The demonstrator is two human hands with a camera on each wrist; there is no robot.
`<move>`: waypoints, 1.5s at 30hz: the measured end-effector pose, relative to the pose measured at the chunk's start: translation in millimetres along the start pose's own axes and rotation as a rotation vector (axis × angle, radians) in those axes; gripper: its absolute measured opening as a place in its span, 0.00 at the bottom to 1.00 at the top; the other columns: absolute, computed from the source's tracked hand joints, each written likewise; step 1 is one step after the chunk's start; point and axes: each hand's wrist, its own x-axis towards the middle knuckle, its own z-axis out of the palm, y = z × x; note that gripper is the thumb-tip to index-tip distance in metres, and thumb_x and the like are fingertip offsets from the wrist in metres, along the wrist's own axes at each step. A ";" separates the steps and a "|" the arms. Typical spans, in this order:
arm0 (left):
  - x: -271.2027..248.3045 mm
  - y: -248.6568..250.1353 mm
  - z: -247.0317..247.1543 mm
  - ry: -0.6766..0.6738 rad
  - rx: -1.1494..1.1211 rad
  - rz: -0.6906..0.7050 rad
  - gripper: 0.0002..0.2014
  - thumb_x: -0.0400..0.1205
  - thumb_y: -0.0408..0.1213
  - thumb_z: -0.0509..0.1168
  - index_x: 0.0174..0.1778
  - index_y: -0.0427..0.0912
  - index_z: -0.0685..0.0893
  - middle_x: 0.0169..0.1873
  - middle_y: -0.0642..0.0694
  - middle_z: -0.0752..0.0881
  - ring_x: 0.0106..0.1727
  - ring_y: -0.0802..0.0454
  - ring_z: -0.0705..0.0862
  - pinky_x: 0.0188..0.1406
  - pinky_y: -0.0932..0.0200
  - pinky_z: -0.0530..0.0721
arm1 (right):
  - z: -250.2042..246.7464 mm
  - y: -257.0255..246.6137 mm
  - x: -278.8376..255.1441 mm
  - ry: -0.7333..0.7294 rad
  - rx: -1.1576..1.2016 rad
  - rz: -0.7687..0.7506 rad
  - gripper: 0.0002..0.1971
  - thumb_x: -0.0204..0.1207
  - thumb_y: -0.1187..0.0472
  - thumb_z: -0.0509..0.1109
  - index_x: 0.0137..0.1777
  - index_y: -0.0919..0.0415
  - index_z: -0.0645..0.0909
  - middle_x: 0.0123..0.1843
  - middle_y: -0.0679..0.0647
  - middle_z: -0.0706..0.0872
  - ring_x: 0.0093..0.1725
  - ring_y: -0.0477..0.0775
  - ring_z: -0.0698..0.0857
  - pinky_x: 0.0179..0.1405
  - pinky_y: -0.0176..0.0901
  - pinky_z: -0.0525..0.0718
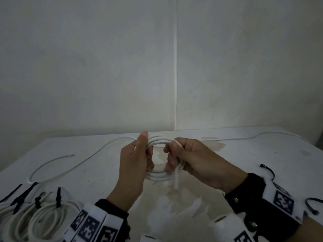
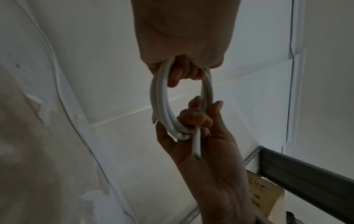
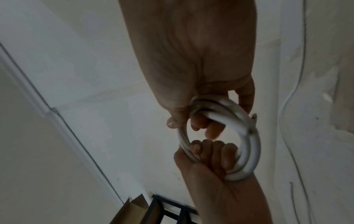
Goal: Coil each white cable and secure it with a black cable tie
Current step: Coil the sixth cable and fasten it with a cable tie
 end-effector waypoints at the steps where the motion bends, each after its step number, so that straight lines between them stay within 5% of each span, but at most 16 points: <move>1: -0.1 0.8 1.0 0.000 -0.016 -0.009 0.24 0.84 0.40 0.55 0.20 0.39 0.69 0.11 0.52 0.63 0.14 0.57 0.59 0.15 0.65 0.61 | 0.3 -0.8 0.3 0.008 -0.011 -0.007 0.16 0.69 0.47 0.60 0.40 0.61 0.78 0.22 0.45 0.76 0.25 0.46 0.79 0.47 0.47 0.79; 6: -1.6 0.9 3.4 -0.012 -0.043 -0.025 0.26 0.85 0.39 0.54 0.17 0.42 0.71 0.11 0.51 0.64 0.13 0.56 0.61 0.14 0.65 0.65 | 1.4 -12.6 4.7 0.069 -0.101 0.008 0.24 0.67 0.38 0.55 0.34 0.62 0.74 0.18 0.45 0.65 0.19 0.46 0.67 0.44 0.46 0.80; 13: -3.8 -1.8 -8.1 -0.224 0.146 -0.070 0.24 0.87 0.35 0.45 0.26 0.35 0.75 0.12 0.50 0.68 0.14 0.56 0.70 0.27 0.60 0.81 | 2.3 -8.8 7.6 0.147 -0.287 0.028 0.23 0.77 0.43 0.59 0.27 0.60 0.72 0.17 0.46 0.65 0.18 0.45 0.65 0.24 0.35 0.73; 17: -4.7 7.3 -3.3 -0.290 0.183 -0.131 0.23 0.84 0.45 0.53 0.24 0.38 0.74 0.12 0.51 0.65 0.14 0.56 0.64 0.15 0.64 0.70 | 1.9 -10.2 8.6 0.129 -0.367 0.013 0.24 0.78 0.44 0.58 0.27 0.60 0.74 0.18 0.47 0.67 0.19 0.45 0.67 0.24 0.35 0.73; 20: -9.2 7.4 1.5 -0.240 0.115 -0.132 0.23 0.79 0.49 0.61 0.17 0.45 0.72 0.14 0.52 0.61 0.15 0.57 0.58 0.14 0.66 0.62 | 1.7 -12.5 9.4 0.114 -0.324 -0.004 0.24 0.79 0.44 0.56 0.30 0.61 0.76 0.17 0.44 0.67 0.20 0.44 0.67 0.26 0.34 0.73; 24: -11.4 4.9 3.8 -0.103 -0.106 -0.176 0.22 0.82 0.44 0.59 0.22 0.43 0.66 0.13 0.53 0.60 0.14 0.58 0.56 0.14 0.67 0.57 | 7.9 -8.6 8.8 0.121 -0.200 -0.066 0.26 0.74 0.39 0.51 0.36 0.61 0.79 0.19 0.47 0.68 0.22 0.47 0.70 0.26 0.33 0.73; 30: -14.6 4.9 11.3 -0.074 -0.206 -0.161 0.22 0.85 0.44 0.54 0.24 0.41 0.66 0.12 0.53 0.60 0.13 0.58 0.56 0.14 0.66 0.58 | 10.9 -6.8 12.5 0.301 -0.144 -0.159 0.26 0.75 0.41 0.53 0.31 0.63 0.76 0.15 0.44 0.66 0.17 0.45 0.68 0.22 0.35 0.74; 34: -9.0 3.8 5.3 -0.012 -0.235 -0.145 0.22 0.85 0.44 0.55 0.24 0.42 0.66 0.12 0.53 0.59 0.13 0.59 0.56 0.12 0.68 0.57 | 4.9 -2.9 14.0 0.270 -0.295 -0.290 0.20 0.73 0.39 0.56 0.39 0.57 0.75 0.30 0.48 0.77 0.30 0.43 0.78 0.35 0.32 0.78; 37: -3.9 3.6 -2.7 0.032 -0.251 -0.132 0.21 0.85 0.43 0.54 0.25 0.41 0.66 0.12 0.54 0.59 0.13 0.59 0.56 0.11 0.69 0.59 | -5.7 5.5 6.8 0.309 -0.469 -0.395 0.14 0.68 0.41 0.69 0.46 0.45 0.72 0.43 0.43 0.79 0.39 0.38 0.79 0.42 0.29 0.79; 40: -1.5 2.6 -5.3 0.045 -0.251 -0.118 0.20 0.84 0.43 0.55 0.25 0.41 0.67 0.12 0.54 0.59 0.13 0.59 0.56 0.11 0.69 0.60 | -8.8 13.4 -0.6 0.329 -0.702 -0.453 0.17 0.65 0.45 0.76 0.41 0.45 0.70 0.42 0.44 0.79 0.42 0.44 0.81 0.44 0.35 0.81; 45: -0.6 -0.8 -6.3 0.055 -0.253 -0.123 0.20 0.84 0.43 0.55 0.26 0.40 0.67 0.12 0.54 0.59 0.13 0.60 0.57 0.11 0.69 0.60 | -8.0 17.8 3.6 0.361 -0.807 -0.531 0.12 0.72 0.49 0.69 0.39 0.59 0.77 0.34 0.53 0.83 0.35 0.50 0.83 0.38 0.48 0.81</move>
